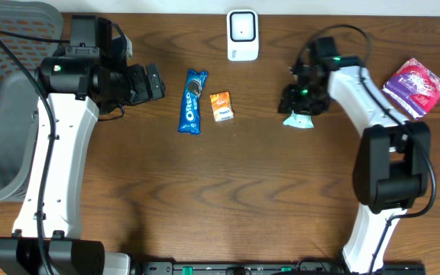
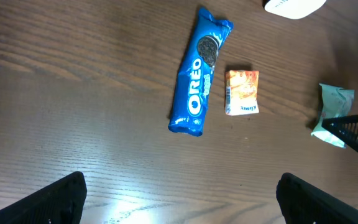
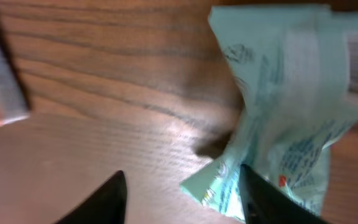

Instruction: Scan the item barcode

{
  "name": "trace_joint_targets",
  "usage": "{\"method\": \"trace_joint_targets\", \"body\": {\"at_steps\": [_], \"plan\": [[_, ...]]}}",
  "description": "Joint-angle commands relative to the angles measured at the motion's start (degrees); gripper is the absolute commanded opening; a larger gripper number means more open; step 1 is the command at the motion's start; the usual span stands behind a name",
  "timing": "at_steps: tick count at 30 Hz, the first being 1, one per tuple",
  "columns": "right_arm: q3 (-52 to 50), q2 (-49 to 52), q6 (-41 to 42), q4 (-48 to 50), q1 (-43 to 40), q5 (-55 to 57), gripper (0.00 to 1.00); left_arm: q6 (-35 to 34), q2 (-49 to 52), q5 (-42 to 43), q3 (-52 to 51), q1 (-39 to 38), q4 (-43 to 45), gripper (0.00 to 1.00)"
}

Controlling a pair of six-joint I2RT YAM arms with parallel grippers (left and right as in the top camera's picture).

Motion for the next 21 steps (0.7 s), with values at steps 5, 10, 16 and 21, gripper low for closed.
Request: {"method": "trace_joint_targets", "body": {"at_steps": [5,10,16,21], "plan": [[1.36,-0.87,2.62,-0.98,8.96,38.01,0.73,0.72,0.13,-0.57,-0.15,0.11,0.0,0.98],[-0.85,-0.09,2.62,0.83,11.28,44.98,0.73,0.72,0.13,-0.57,-0.15,0.11,0.0,0.98],[-6.19,1.09,2.51,6.16,11.37,45.03,0.7,0.72,0.13,-0.57,-0.15,0.11,0.0,0.98],[-8.24,1.46,2.36,8.5,11.34,45.22,0.69,0.72,0.13,-0.57,-0.15,0.11,0.0,0.98]]}}
